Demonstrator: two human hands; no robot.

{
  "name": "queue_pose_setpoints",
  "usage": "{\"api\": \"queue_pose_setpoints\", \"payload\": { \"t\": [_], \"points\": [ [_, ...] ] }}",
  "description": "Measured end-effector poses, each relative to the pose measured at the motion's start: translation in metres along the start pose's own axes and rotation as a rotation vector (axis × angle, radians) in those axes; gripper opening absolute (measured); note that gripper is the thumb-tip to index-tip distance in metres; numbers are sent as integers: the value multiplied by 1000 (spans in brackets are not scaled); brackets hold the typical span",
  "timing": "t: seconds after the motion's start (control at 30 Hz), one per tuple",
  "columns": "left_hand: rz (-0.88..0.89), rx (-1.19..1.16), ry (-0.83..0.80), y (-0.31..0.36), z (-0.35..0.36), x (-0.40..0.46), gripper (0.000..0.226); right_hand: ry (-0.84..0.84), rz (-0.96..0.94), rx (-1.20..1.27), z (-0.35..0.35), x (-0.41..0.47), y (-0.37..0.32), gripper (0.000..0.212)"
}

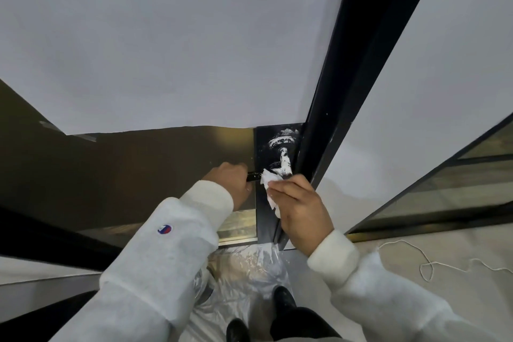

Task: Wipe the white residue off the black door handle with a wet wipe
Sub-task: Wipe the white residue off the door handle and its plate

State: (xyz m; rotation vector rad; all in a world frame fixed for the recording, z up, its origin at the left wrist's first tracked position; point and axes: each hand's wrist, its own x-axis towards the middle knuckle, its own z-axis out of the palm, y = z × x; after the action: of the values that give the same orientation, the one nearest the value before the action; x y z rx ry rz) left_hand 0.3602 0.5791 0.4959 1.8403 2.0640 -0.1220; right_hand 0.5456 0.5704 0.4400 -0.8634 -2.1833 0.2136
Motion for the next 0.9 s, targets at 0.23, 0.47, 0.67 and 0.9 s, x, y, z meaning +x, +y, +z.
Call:
{"api": "queue_pose_setpoints", "payload": {
  "t": [0.23,0.47,0.67,0.9],
  "points": [
    [-78,34,-23,8,-3,0,20,539,1497,1532,20,10,-29,17],
    [-118,30,-6,14,-2,-1,16,458,1425,1907,21,37,-27,32],
    [-140,55,3,17,-1,-1,21,380,1421,1980,28,30,-24,33],
    [-153,36,-25,17,-1,0,22,328,1507,1903,36,40,-32,31]
  ]
}}
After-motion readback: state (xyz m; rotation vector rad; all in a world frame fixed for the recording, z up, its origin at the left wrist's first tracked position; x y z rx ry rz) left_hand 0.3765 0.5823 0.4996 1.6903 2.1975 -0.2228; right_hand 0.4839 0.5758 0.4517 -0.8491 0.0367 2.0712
